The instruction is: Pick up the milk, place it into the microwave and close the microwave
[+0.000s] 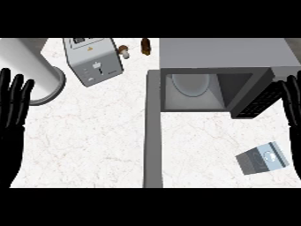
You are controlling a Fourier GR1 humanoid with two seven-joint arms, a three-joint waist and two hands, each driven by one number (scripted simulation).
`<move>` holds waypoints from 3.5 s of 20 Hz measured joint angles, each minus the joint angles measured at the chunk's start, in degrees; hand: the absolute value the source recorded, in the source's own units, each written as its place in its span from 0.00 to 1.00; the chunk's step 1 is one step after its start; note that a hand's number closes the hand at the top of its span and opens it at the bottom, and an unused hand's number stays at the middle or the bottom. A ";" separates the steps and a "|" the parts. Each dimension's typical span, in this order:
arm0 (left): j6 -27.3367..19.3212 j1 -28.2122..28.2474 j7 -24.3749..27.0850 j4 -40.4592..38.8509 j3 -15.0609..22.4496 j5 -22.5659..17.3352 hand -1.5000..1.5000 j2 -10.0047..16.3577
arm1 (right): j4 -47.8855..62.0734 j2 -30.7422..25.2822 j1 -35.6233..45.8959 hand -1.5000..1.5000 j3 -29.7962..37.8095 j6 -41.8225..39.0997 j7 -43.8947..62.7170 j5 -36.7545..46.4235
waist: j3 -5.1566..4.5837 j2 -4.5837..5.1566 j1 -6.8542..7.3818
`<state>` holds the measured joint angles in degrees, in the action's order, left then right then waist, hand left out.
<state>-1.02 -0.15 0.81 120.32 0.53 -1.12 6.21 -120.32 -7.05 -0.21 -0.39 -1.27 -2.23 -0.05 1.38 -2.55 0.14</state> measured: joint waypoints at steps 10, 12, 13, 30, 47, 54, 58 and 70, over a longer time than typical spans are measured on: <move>2.49 2.10 -3.04 -2.50 -4.13 -10.65 0.00 -1.12 | -9.77 -7.09 -16.89 0.00 9.61 -13.09 2.72 -18.35 | -1.26 2.07 -1.37; 3.59 3.93 -2.21 -3.61 -4.74 -12.98 0.00 -1.82 | -9.53 -8.17 -20.05 0.00 12.40 -16.14 2.05 -22.12 | -1.32 2.17 -1.23; 3.37 4.40 -2.69 -3.18 -4.29 -13.30 0.00 -2.41 | -9.77 -8.44 -21.51 0.00 13.60 -17.41 2.01 -23.68 | -1.32 2.22 -1.13; 13.90 21.94 7.34 -1.51 -3.62 -16.91 0.00 -5.00 | 4.00 -1.72 -27.44 0.00 19.73 -31.50 -7.40 -18.95 | -1.38 2.46 -0.11; 17.65 29.75 14.11 -1.85 -1.82 -15.80 0.00 -5.87 | 34.55 0.75 -14.26 0.00 22.62 -24.68 -26.15 -0.04 | -1.36 2.53 0.20; 18.17 31.46 15.01 -1.34 -1.78 -15.96 0.00 -5.45 | 50.23 -2.14 -9.40 0.00 23.33 -22.26 -37.02 5.06 | -1.34 2.54 0.25; 19.44 32.57 15.89 -1.48 -2.71 -16.52 0.00 -5.30 | 58.59 -3.54 -6.54 0.00 23.15 -19.78 -41.62 6.53 | -1.35 2.53 0.27; 21.26 34.55 17.63 -1.92 -2.81 -16.15 0.00 -5.80 | 76.93 -7.58 2.04 0.00 21.08 -14.43 -50.32 8.95 | -1.32 2.57 0.41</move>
<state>20.24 34.40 18.44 118.40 -2.27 -17.27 0.41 -43.39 -14.64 1.83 20.69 -15.69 -52.55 8.90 0.07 0.02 0.55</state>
